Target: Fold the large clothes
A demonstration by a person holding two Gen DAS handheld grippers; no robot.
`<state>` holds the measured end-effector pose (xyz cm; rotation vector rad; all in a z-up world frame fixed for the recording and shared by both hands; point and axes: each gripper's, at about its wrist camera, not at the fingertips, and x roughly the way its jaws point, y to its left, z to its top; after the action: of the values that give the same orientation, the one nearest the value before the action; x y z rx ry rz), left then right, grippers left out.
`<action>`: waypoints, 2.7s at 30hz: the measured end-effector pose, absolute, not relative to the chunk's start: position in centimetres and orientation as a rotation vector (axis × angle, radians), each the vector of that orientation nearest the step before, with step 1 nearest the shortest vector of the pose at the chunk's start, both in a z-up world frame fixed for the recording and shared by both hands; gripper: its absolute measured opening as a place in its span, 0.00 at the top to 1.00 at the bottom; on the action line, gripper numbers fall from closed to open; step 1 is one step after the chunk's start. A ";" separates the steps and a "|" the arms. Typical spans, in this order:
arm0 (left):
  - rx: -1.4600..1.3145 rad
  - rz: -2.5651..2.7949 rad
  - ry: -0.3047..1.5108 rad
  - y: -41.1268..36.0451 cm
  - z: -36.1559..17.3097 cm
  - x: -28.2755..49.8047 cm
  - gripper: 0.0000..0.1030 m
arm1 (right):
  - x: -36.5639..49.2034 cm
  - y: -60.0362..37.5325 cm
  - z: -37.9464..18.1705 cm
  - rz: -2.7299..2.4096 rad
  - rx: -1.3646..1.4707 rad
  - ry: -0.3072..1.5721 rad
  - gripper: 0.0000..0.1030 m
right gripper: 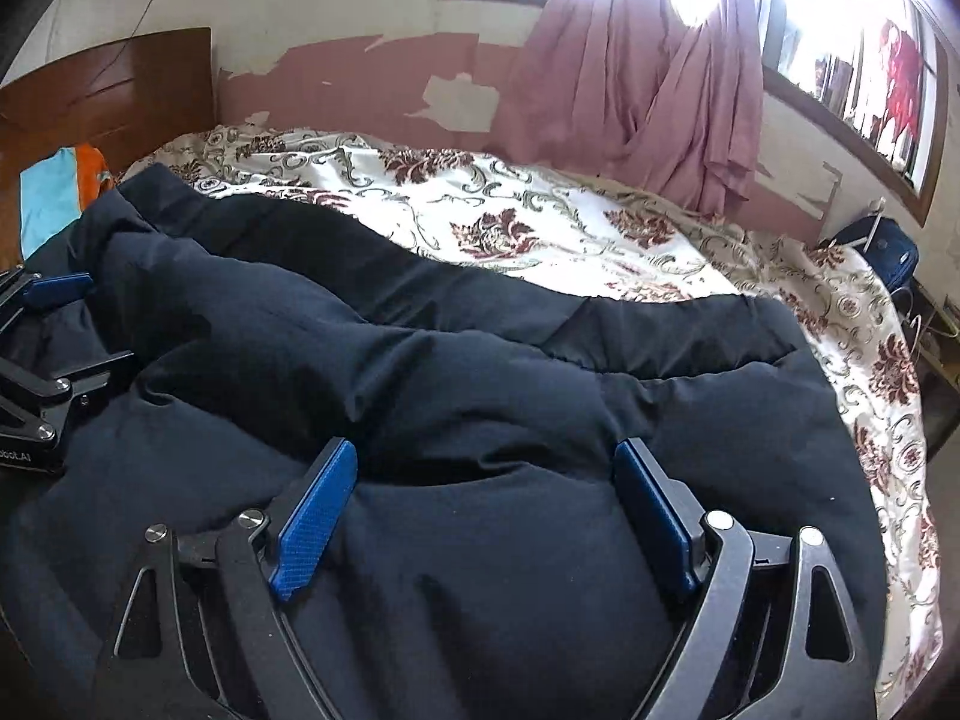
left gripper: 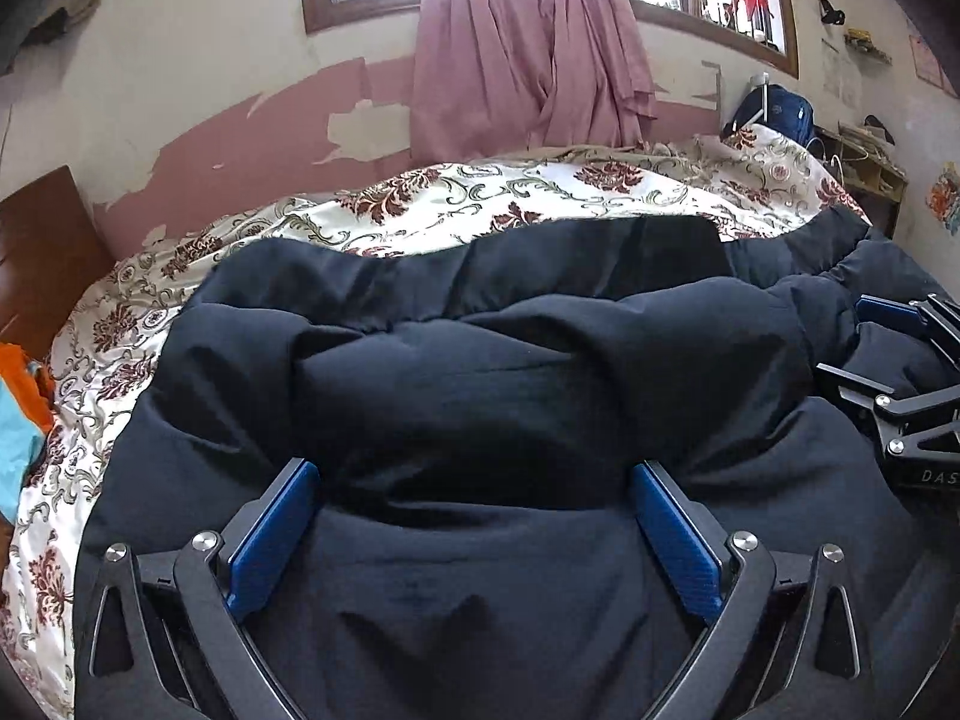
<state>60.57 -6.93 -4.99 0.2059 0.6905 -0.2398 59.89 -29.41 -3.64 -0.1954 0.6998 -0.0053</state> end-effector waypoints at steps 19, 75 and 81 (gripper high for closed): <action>0.231 -0.242 0.672 -7.5 -6.5 61.3 0.00 | 61.5 -30.1 -6.4 0.033 -0.118 0.730 0.13; -0.171 -0.316 0.974 10.5 -5.1 60.6 0.00 | 53.5 -47.3 -5.3 0.038 0.282 0.868 0.12; -0.224 -0.403 1.072 10.2 -7.6 61.5 0.00 | 54.3 -48.2 -7.7 0.065 0.371 0.908 0.02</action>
<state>61.55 10.24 -7.57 -0.2237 1.0720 -0.4028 54.27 -48.20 -7.73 0.3707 0.9076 0.0649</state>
